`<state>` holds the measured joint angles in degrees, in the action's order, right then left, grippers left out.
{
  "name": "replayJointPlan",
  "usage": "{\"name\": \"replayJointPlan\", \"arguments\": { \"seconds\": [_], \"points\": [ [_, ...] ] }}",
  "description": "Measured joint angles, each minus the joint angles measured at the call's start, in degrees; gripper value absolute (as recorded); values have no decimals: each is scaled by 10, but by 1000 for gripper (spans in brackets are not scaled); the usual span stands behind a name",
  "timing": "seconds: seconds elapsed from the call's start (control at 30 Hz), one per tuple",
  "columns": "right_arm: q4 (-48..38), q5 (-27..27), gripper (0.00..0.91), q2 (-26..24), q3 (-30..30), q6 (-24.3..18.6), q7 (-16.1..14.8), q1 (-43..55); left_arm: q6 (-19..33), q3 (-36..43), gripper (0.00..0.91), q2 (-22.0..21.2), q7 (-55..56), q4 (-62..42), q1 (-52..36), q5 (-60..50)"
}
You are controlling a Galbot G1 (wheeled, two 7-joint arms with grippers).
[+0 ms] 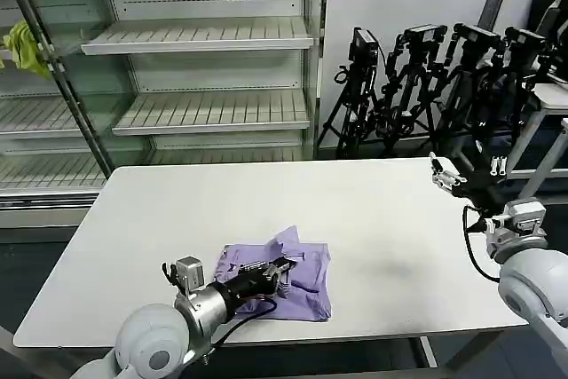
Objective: Fold and organize the clothes.
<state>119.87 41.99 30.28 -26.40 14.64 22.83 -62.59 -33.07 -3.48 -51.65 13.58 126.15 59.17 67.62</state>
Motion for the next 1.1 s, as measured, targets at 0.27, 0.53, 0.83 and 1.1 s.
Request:
{"name": "replayJointPlan", "arguments": {
  "seconds": [0.27,0.53,0.83,1.1],
  "points": [
    [1,-5,907,8,-1,0,0,-7,1,7,907,-8,-5,-2,-5,-6],
    [5,-7,907,11,-6,1,-1,-16,6,4,907,-17,-9,0,-13,-8],
    [9,-9,907,16,-13,1,-3,-24,6,-1,907,-17,-11,4,-9,-16],
    [13,-12,907,19,-10,1,-5,-26,6,-18,907,-10,-9,-2,4,-26]
  ]
}}
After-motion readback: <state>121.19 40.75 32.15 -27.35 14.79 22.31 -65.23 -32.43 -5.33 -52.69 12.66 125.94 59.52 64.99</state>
